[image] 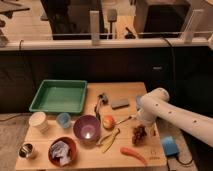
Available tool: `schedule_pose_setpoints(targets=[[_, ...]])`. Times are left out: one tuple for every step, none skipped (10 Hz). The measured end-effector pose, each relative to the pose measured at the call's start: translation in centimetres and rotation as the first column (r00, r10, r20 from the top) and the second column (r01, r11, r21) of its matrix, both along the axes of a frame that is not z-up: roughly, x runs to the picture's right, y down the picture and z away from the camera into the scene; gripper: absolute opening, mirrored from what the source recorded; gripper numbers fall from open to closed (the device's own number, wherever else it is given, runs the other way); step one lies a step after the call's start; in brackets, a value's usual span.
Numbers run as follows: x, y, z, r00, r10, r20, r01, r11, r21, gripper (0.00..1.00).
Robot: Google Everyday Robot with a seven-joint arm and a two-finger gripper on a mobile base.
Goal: Place grapes in table surface
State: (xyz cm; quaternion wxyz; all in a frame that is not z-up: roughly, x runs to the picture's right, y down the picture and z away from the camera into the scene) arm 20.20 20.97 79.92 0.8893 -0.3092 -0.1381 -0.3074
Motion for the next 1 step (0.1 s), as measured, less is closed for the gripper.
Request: schedule_pose_setpoints(targets=[[0.0, 0.0, 0.0, 1.0, 0.0, 0.0, 0.0, 1.0, 0.0, 0.8]])
